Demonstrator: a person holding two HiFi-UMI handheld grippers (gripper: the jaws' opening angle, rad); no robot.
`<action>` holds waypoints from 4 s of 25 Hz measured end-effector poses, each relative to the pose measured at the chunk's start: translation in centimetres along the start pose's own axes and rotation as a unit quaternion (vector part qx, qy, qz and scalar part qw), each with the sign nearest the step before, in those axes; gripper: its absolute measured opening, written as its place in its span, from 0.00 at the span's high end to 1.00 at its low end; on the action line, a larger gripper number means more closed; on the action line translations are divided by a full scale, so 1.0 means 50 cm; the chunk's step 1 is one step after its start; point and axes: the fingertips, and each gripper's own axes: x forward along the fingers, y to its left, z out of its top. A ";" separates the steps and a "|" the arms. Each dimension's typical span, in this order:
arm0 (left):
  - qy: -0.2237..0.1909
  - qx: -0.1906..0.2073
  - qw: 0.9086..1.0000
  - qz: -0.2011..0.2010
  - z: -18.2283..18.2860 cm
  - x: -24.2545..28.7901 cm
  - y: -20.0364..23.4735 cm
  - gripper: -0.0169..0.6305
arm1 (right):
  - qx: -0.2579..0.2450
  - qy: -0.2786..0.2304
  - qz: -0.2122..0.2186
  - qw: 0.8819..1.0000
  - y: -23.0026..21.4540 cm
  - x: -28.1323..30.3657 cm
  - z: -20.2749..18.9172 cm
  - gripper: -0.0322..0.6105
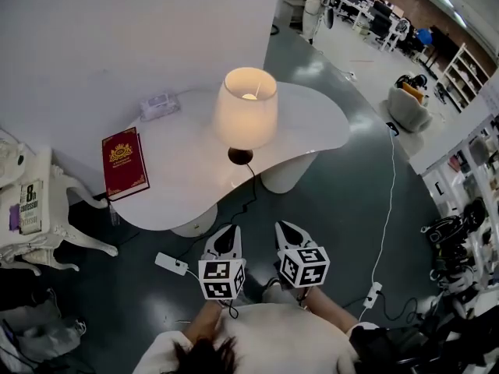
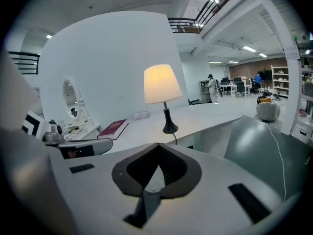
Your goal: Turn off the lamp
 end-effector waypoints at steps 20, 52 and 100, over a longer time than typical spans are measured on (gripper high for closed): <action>-0.009 -0.014 0.997 0.078 0.031 0.120 -0.010 0.96 | -0.015 0.006 0.054 0.998 -0.125 0.100 0.076 0.95; 0.013 -0.026 0.990 0.138 -0.387 0.418 0.157 0.96 | 0.020 -0.021 0.073 0.997 -0.374 0.475 -0.218 0.95; -0.078 0.033 0.987 0.139 -0.752 0.655 0.277 0.79 | 0.006 -0.087 0.112 0.990 -0.456 0.836 -0.616 0.95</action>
